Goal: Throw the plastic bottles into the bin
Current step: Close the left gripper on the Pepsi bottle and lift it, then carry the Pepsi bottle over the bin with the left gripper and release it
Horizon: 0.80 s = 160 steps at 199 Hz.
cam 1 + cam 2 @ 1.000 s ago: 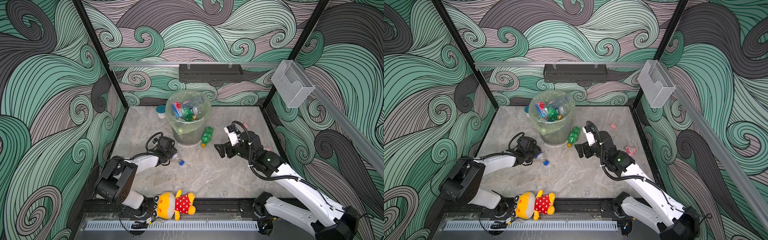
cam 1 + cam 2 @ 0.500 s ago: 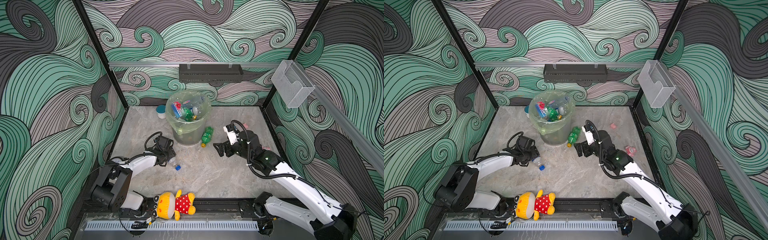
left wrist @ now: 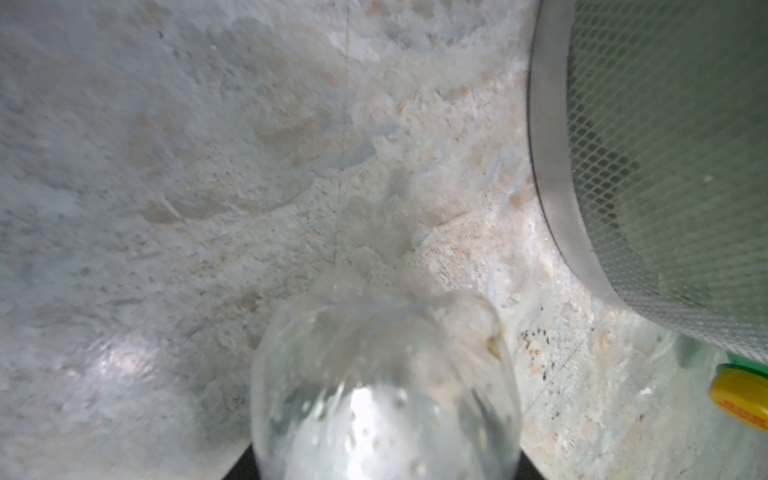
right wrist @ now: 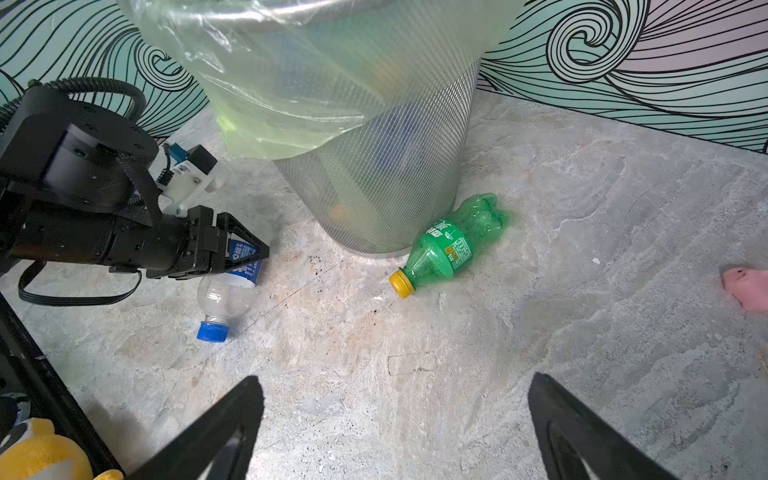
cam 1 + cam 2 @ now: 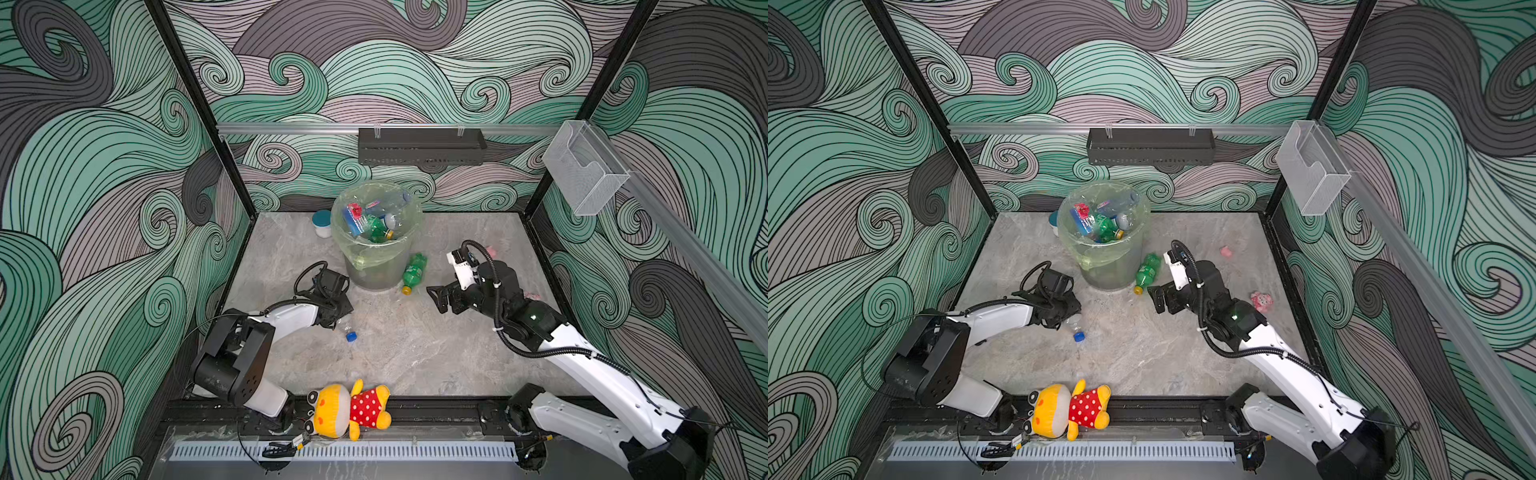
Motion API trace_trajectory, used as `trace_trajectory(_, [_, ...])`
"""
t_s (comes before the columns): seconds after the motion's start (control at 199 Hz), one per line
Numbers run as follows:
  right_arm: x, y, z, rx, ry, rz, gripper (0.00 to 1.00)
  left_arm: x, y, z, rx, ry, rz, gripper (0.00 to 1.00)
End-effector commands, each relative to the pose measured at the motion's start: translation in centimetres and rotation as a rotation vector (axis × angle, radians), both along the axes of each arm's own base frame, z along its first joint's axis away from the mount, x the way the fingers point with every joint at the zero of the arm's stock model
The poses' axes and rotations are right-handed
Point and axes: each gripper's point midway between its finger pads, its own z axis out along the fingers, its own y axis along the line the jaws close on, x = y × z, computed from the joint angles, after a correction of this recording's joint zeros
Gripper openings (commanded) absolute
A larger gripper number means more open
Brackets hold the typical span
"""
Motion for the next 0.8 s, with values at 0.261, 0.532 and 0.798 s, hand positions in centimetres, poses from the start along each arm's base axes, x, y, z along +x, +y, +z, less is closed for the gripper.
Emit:
trace_trajectory(0.261, [0.5,-0.2,-0.3,-0.002,0.0,-0.019,1.0,-1.9,2.8,3.5,0.128,-0.05,-0.049,0.54])
trace_trajectory(0.532, [1.0,-0.8,-2.2,-0.032,0.045,-0.073,1.0,-3.1,4.8,8.2,0.198,-0.239,-0.103,0.54])
trace_trajectory(0.798, [1.4,-0.8,-3.9,-0.049,0.09,-0.096,1.0,-4.9,7.8,13.1,0.276,-0.455,-0.064,0.52])
